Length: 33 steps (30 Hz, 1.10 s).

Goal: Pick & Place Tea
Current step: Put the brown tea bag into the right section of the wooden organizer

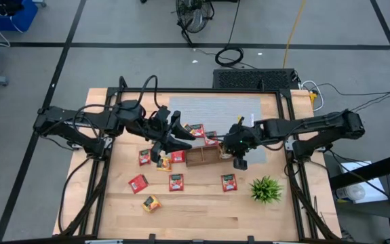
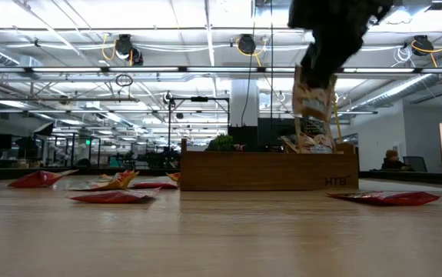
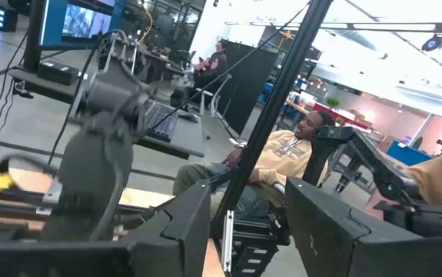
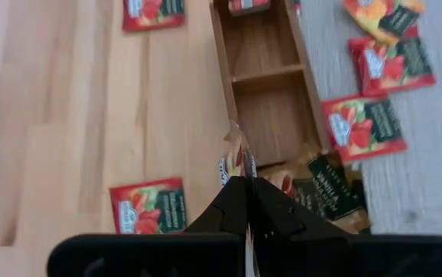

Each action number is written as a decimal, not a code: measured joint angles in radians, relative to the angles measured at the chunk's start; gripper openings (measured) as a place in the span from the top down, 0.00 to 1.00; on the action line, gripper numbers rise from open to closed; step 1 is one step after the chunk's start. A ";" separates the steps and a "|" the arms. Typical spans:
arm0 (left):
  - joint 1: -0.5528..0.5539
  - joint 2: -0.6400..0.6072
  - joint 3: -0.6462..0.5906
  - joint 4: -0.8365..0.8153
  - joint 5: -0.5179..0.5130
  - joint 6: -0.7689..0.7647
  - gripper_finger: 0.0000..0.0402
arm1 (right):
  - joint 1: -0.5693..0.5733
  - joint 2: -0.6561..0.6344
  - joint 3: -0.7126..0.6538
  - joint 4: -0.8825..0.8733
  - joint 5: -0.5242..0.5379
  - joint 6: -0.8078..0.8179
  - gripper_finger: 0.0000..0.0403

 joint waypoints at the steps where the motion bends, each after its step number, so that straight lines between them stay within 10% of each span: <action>1: 0.000 0.000 0.000 0.000 0.000 0.003 0.58 | -0.005 0.000 -0.020 0.010 0.000 0.000 1.00; 33: 0.002 0.000 0.000 0.008 -0.001 0.001 0.58 | -0.086 0.075 -0.141 0.116 -0.056 -0.114 1.00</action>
